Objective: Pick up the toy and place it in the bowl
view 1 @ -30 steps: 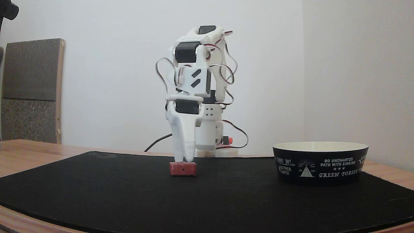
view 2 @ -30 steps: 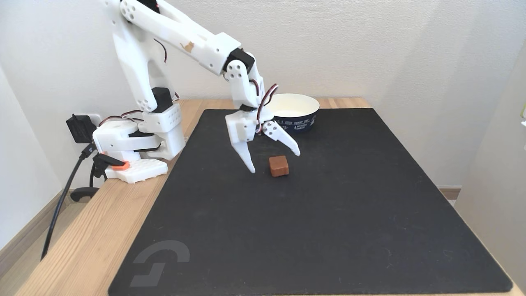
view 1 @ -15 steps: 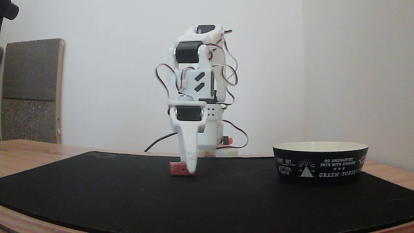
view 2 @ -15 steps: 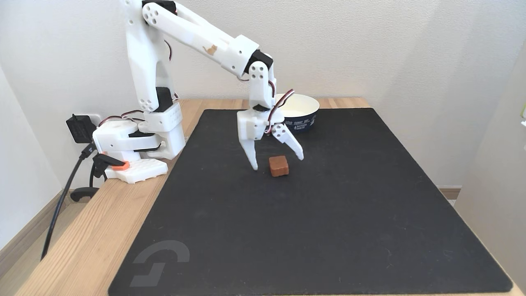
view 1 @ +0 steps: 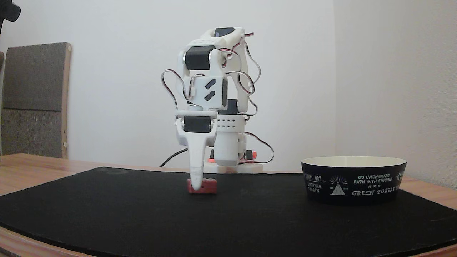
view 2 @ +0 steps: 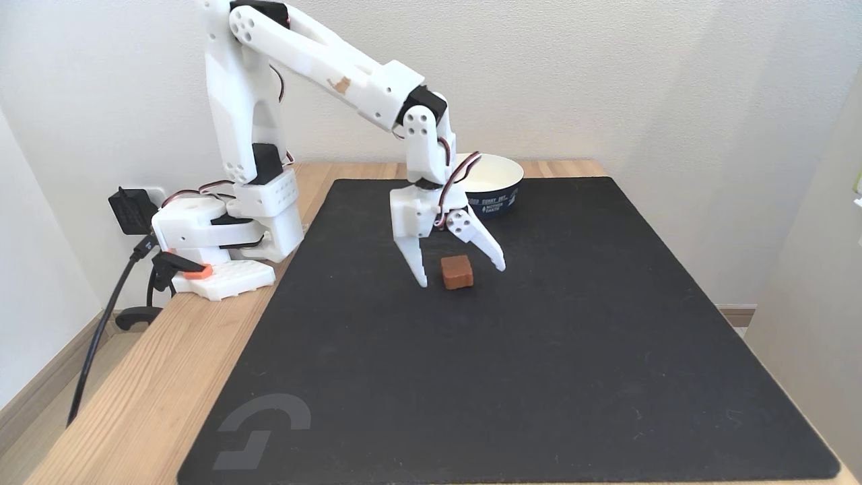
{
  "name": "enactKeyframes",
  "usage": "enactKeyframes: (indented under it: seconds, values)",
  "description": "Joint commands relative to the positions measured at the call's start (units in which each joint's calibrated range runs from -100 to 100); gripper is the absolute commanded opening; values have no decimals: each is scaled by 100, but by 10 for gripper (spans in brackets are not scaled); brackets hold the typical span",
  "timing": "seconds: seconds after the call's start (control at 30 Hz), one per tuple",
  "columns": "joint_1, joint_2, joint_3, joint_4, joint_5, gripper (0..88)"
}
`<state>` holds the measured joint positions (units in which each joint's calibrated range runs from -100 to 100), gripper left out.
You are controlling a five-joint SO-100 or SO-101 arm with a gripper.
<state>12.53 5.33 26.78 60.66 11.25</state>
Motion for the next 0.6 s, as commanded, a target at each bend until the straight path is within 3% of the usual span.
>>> enactKeyframes:
  seconds: [0.0,0.33,0.57]
  values:
    - [-19,80,-114,-79,-3,419]
    - [-119,305,-114,-274,-3,418]
    - [-144,363,-114,-427,-3,108]
